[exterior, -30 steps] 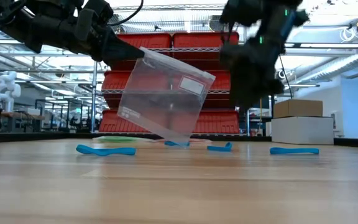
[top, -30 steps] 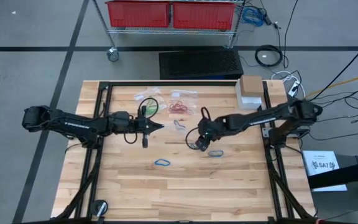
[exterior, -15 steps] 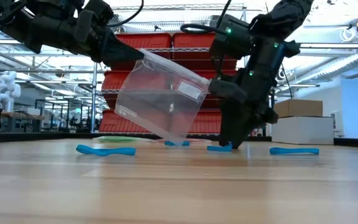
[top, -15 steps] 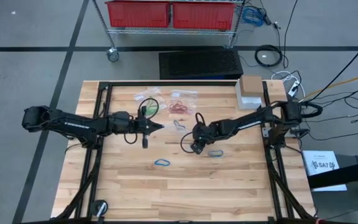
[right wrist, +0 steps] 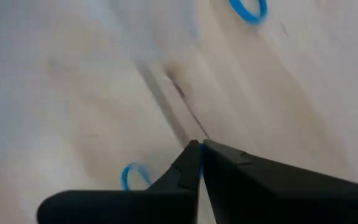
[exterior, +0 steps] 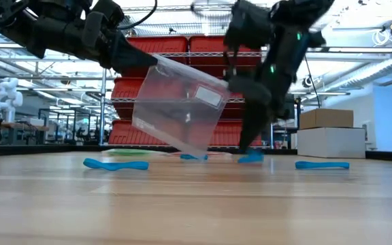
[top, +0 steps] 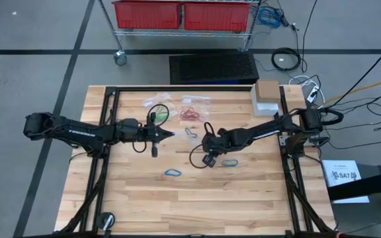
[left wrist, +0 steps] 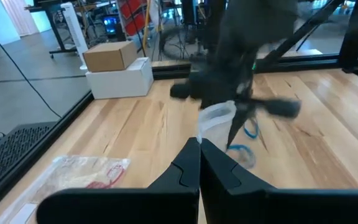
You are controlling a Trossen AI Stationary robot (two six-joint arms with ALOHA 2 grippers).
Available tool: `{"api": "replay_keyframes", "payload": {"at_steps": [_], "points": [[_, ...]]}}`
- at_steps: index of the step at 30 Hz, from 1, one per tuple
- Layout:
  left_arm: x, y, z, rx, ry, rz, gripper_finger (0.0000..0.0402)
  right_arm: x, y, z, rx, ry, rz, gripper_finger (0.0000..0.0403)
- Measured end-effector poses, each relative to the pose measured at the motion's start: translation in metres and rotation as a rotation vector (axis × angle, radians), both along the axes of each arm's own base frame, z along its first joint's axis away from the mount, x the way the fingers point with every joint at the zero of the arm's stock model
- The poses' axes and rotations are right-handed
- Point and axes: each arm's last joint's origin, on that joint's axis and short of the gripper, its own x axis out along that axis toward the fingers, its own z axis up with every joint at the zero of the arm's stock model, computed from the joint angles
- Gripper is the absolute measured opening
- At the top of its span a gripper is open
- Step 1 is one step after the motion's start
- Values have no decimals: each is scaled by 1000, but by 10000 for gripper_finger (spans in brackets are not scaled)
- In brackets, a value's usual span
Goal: Sort rubber bands
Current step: Put the blue rubber band into the open transparent zip bag
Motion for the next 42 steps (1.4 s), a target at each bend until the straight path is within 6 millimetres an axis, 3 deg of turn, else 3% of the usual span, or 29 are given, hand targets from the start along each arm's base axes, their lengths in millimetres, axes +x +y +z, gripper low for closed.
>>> {"api": "replay_keyframes", "payload": {"at_steps": [11,16,20,27,32,42], "points": [[0,0,0,1,4,7,2,7,33,88,-109,-149,171,1],[0,0,0,0,4,7,2,14,41,127,-316,-267,151,1],[0,0,0,0,2,7,2,20,43,147,-518,-351,78,0],[0,0,3,-12,-29,16,2,32,35,151,-677,-394,10,0],[1,1,7,-44,-82,24,2,42,27,140,-704,-376,-29,0],[1,3,10,-67,-111,117,2,47,21,140,-751,-392,-80,0]]}}
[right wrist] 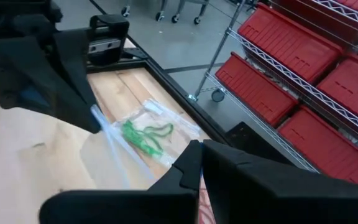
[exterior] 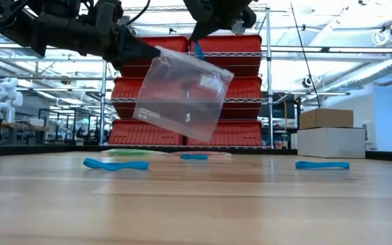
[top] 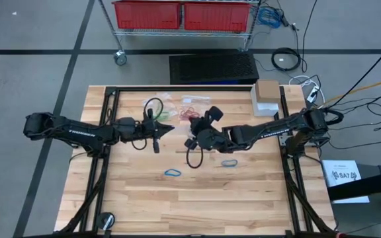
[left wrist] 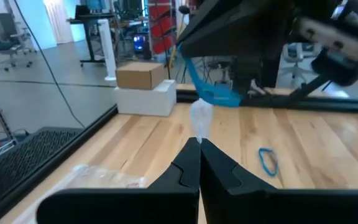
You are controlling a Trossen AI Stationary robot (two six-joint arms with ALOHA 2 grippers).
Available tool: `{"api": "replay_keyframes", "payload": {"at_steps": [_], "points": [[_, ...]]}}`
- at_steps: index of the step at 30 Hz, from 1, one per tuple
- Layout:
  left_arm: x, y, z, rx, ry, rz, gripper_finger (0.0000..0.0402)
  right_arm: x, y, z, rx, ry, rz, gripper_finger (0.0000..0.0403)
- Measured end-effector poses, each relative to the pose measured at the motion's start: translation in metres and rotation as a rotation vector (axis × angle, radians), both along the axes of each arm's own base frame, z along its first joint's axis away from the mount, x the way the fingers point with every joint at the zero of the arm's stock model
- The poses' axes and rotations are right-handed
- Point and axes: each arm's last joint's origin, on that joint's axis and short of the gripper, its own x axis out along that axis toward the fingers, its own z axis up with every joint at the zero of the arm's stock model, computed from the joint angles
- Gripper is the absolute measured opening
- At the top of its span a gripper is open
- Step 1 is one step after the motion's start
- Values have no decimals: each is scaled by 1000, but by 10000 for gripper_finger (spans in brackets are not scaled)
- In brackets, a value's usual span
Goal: Sort rubber bands
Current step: Put the blue rubber band into the open transparent zip bag
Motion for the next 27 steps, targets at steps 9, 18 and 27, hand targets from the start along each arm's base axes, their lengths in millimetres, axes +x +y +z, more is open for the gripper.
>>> {"api": "replay_keyframes", "payload": {"at_steps": [9,18,27], "points": [[0,0,2,-22,-19,-8,2,2,-12,2,-13,-16,-32,0],[0,0,4,-22,-49,-10,2,5,-16,1,-13,-30,-30,0],[0,1,4,-44,-48,22,2,7,-6,-4,-10,-16,-3,0]]}}
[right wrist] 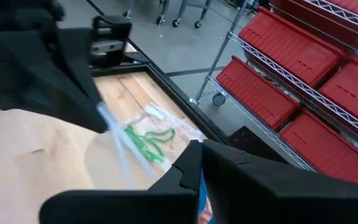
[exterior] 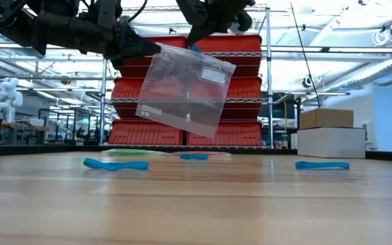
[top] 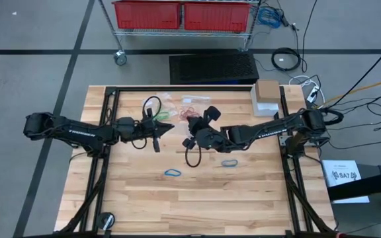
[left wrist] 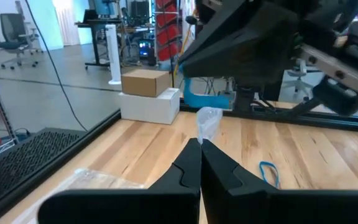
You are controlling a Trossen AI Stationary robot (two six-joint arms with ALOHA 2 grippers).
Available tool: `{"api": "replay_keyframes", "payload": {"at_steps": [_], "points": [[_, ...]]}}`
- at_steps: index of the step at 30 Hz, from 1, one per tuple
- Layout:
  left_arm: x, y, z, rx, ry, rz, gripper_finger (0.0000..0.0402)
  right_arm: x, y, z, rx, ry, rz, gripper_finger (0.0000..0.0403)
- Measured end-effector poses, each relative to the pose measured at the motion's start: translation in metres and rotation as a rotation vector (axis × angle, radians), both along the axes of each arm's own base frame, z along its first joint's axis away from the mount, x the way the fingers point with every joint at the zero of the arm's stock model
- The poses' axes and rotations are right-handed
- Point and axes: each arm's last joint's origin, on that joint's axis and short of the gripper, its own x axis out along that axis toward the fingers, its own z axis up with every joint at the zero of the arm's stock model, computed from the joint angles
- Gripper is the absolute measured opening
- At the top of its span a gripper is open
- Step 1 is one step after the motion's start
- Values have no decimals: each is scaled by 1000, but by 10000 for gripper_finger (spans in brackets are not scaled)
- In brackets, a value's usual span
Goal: Sort rubber bands
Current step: Put the blue rubber band into the open transparent zip bag
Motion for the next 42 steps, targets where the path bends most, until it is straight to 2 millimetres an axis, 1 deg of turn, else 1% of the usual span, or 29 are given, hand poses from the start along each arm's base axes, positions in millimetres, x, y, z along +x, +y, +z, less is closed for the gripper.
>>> {"api": "replay_keyframes", "payload": {"at_steps": [4,9,14,16,21,24,29,34,37,42], "points": [[0,0,0,-1,2,1,2,-1,5,2,-8,12,36,0],[0,0,0,0,2,3,2,1,6,3,9,7,91,0],[0,0,0,0,3,-3,2,4,6,9,-74,22,138,0],[0,0,-1,1,6,-5,2,6,7,11,-99,32,203,0],[0,-2,-1,7,7,-68,2,7,12,13,-141,94,436,0],[1,-4,-1,32,11,-125,2,8,14,13,-162,119,519,0],[1,-6,-1,59,16,-221,2,4,16,17,-149,126,648,0],[1,-8,-2,77,28,-275,2,-6,20,29,-119,105,762,0],[1,-8,-2,76,34,-287,2,-15,20,37,-96,111,791,0],[1,-9,-2,91,31,-321,2,-19,18,35,-69,152,818,0]]}}
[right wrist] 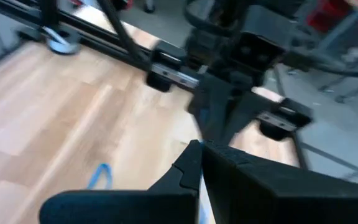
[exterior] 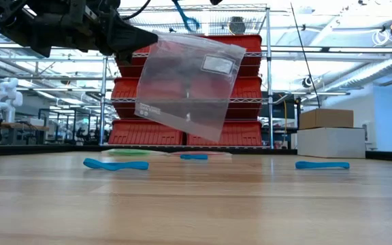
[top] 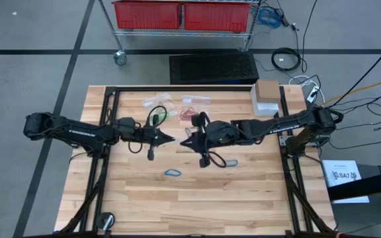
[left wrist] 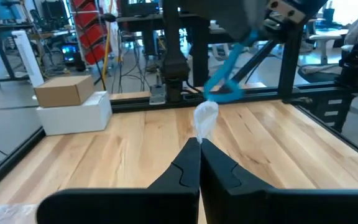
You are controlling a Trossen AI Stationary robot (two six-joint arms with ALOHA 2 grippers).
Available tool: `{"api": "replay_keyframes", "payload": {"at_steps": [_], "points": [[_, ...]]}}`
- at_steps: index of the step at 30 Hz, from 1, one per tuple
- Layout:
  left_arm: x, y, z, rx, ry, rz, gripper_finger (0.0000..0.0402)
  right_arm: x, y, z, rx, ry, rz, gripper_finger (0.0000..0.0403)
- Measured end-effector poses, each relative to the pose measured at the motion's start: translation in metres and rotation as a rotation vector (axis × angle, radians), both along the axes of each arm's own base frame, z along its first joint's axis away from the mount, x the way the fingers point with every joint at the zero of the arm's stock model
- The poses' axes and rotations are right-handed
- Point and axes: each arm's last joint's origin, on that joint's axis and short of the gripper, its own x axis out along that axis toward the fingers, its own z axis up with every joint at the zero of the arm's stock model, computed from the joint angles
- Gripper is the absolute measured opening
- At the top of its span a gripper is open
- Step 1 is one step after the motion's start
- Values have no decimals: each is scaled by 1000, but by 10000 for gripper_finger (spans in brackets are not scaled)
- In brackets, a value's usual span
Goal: Sort rubber bands
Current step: Put the blue rubber band into the open transparent zip bag
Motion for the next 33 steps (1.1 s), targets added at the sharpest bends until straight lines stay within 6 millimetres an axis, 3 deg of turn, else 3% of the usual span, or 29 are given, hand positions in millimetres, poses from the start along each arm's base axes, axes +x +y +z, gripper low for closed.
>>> {"api": "replay_keyframes", "payload": {"at_steps": [22,33], "points": [[0,-2,1,-1,-12,-54,2,7,-19,-20,123,123,61,0],[0,-2,2,-1,-17,-57,2,11,-28,-36,139,187,-97,11]]}}
